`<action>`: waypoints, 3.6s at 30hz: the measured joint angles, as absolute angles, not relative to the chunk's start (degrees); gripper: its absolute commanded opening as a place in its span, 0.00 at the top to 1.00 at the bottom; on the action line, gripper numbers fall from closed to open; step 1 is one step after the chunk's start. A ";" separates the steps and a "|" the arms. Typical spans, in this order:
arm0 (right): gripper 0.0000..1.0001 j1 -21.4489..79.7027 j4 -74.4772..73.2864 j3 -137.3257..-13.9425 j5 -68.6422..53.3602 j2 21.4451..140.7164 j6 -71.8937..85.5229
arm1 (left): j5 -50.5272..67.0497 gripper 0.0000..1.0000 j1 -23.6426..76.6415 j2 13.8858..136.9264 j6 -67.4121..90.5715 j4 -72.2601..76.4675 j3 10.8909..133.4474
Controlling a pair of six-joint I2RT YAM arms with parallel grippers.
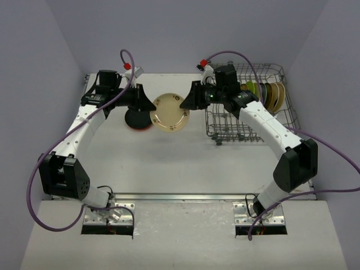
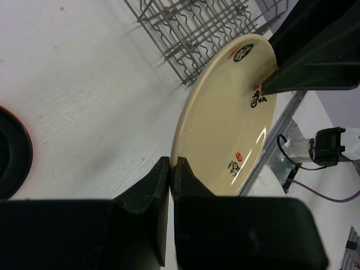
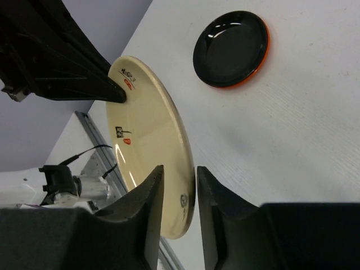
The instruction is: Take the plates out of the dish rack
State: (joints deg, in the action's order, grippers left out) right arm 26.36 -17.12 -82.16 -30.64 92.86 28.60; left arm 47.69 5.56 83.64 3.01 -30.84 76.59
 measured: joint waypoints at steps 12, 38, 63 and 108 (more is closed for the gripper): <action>0.01 25.10 -19.68 -82.97 -22.70 91.61 25.33 | 43.81 1.00 -5.07 88.29 3.59 -31.15 74.51; 0.01 19.31 -20.83 -79.84 -21.30 87.50 24.80 | 29.61 0.87 -12.63 112.07 2.27 -33.31 84.22; 0.76 19.15 -24.87 -84.79 0.39 91.14 16.04 | 19.41 0.31 -12.81 104.47 -1.70 -31.86 81.85; 1.00 1.89 -33.10 -102.09 16.32 119.63 12.69 | 14.13 0.30 -5.97 89.11 -3.20 -29.98 74.43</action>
